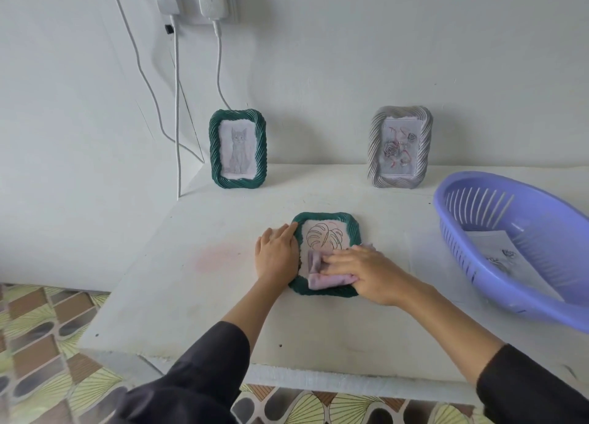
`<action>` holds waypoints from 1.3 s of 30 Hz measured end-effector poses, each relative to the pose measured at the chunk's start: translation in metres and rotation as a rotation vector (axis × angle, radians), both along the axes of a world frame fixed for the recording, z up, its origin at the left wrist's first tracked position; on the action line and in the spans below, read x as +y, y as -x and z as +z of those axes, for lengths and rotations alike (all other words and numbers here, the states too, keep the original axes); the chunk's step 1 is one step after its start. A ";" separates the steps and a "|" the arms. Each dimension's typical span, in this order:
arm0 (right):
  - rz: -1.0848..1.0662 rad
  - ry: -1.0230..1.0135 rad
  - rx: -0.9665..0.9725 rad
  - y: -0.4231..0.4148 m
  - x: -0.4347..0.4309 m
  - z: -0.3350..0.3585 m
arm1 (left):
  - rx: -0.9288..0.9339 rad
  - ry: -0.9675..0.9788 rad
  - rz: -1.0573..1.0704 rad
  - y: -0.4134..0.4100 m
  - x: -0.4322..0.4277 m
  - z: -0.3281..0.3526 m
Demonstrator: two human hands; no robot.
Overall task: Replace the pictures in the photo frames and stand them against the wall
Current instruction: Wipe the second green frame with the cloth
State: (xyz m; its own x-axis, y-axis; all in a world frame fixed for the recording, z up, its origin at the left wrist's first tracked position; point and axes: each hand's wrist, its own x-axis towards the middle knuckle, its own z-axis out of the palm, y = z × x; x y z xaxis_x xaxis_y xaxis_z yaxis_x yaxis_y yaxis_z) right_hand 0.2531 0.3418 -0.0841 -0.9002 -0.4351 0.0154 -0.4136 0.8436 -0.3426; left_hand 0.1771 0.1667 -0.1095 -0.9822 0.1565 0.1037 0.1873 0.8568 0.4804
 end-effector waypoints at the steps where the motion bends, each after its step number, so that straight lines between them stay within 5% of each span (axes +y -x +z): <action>1: -0.036 -0.015 -0.016 0.002 0.005 0.004 | 0.002 0.011 -0.005 0.000 0.000 -0.001; 7: -0.360 -0.038 0.114 0.054 0.005 0.010 | -0.009 0.018 -0.008 0.000 0.000 -0.001; 15: -0.030 0.043 0.045 0.007 0.011 0.000 | -0.004 0.016 -0.002 0.001 0.000 -0.001; 23: -0.296 -0.057 0.121 0.055 0.022 0.002 | -0.027 0.013 -0.015 -0.001 -0.001 -0.001; 32: -0.044 0.007 0.070 -0.001 0.030 -0.004 | -0.034 0.008 -0.011 0.000 -0.001 0.000; 39: -0.327 -0.043 0.145 0.057 0.006 0.006 | -0.045 0.016 -0.018 -0.001 -0.001 0.001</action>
